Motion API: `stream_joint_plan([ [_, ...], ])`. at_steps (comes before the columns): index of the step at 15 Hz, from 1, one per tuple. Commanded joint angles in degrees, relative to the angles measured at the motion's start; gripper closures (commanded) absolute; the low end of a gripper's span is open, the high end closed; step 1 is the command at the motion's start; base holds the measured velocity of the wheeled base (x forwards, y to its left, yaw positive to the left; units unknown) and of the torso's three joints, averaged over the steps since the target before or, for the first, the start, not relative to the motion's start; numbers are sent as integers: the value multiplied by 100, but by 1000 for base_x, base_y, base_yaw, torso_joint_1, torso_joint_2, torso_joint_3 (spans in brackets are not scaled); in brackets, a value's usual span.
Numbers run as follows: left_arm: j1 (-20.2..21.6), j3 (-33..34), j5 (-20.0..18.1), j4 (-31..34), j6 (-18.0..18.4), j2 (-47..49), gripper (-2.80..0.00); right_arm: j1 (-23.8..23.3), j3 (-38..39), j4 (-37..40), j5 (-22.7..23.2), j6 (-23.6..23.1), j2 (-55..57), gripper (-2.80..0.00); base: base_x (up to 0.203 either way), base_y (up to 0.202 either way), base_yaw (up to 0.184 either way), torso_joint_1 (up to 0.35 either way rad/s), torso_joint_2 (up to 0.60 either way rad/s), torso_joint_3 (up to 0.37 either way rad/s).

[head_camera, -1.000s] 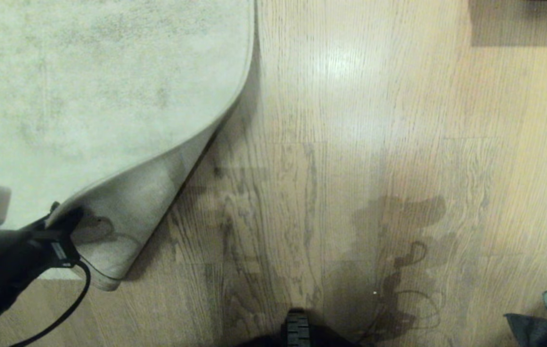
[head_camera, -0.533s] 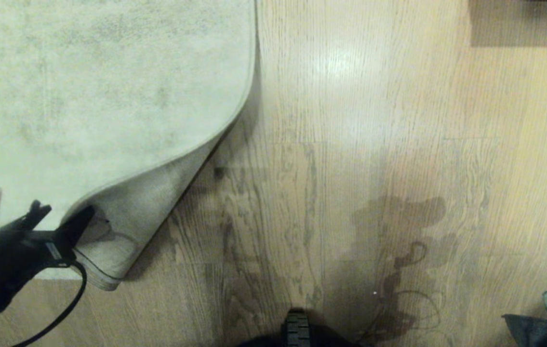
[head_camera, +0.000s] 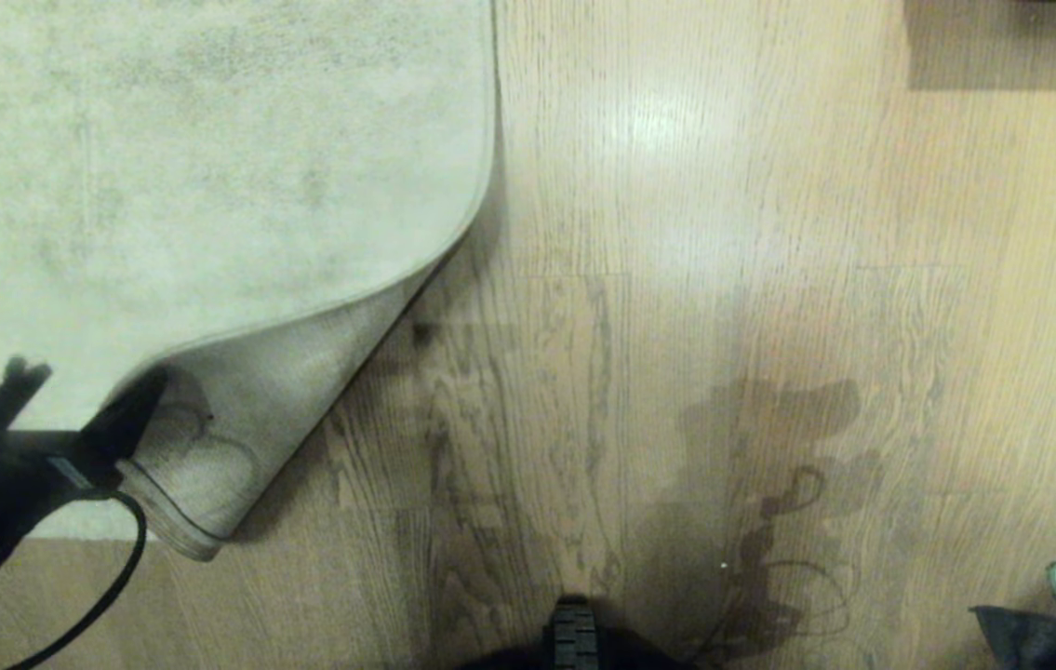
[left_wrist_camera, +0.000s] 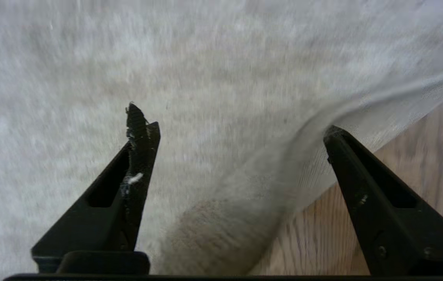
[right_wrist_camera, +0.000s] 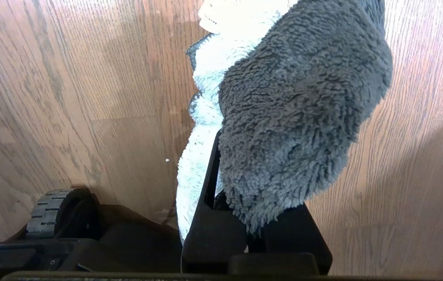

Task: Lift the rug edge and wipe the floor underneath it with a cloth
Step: Lay down the carpet

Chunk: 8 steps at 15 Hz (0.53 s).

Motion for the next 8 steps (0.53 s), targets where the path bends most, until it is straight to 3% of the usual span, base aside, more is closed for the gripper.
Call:
stream_joint_plan([
  [1, -7, 150, -28, -156, 42, -87, -280, -4, 0, -4, -2, 2, 9, 0, 0, 0, 0, 0, 0, 0],
  [8, -137, 266, -26, -190, 266, -395, -280, -4, 0, -4, -2, 2, 9, 0, 0, 0, 0, 0, 0, 0],
])
